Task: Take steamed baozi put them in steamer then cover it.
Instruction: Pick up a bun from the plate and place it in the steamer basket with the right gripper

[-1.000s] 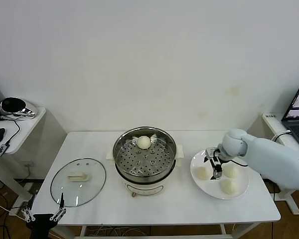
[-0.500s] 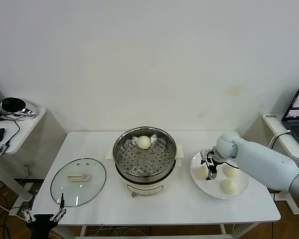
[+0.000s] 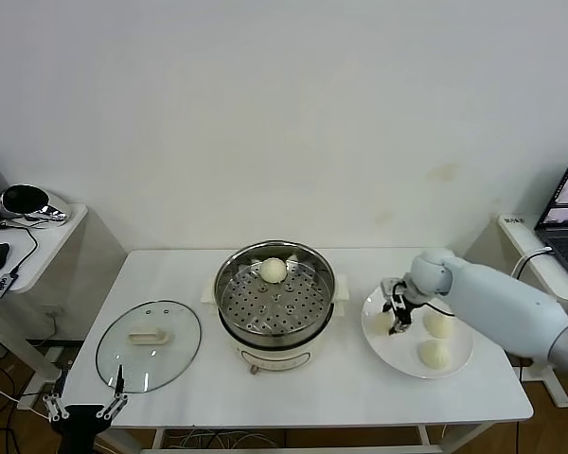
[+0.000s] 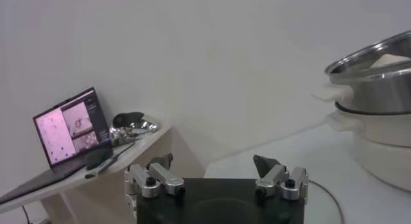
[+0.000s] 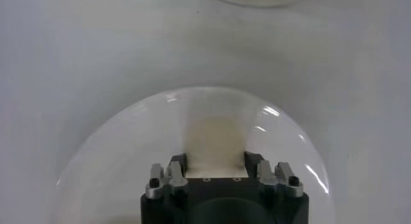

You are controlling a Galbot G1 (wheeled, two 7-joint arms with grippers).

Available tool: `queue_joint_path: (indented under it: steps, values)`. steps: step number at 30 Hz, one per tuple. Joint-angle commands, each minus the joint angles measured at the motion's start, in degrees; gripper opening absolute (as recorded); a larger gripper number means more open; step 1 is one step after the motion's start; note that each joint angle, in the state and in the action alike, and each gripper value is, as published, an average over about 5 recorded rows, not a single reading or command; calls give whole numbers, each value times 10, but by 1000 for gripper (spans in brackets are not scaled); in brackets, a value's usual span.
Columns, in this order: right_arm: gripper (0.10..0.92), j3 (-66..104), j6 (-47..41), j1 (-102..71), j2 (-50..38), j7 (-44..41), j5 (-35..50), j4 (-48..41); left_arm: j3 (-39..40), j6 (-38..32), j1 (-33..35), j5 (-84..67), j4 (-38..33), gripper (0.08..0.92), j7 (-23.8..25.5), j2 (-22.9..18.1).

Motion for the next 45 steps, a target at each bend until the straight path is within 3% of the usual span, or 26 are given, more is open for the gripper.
queue_joint_path:
  steps: [1, 9, 18, 29, 45]
  values:
    - [585, -95, -36, 196, -61, -8, 103, 105, 1, 1, -1, -1, -1, 823, 1, 2]
    - [594, -224, -92, 423, -7, 8, 243, 184, 6, 3, -9, -6, -1, 823, 1, 14]
    - [601, -213, -160, 364, 176, 72, 360, 145, 6, 2, -14, -11, -7, 823, 0, 18]
    - [602, -195, -205, 248, 347, 120, 382, -3, -1, 2, -6, -9, -23, 823, -1, 5]
    - [602, -172, -238, 145, 429, 140, 338, -125, 5, -2, -4, -6, -27, 823, -3, -1]
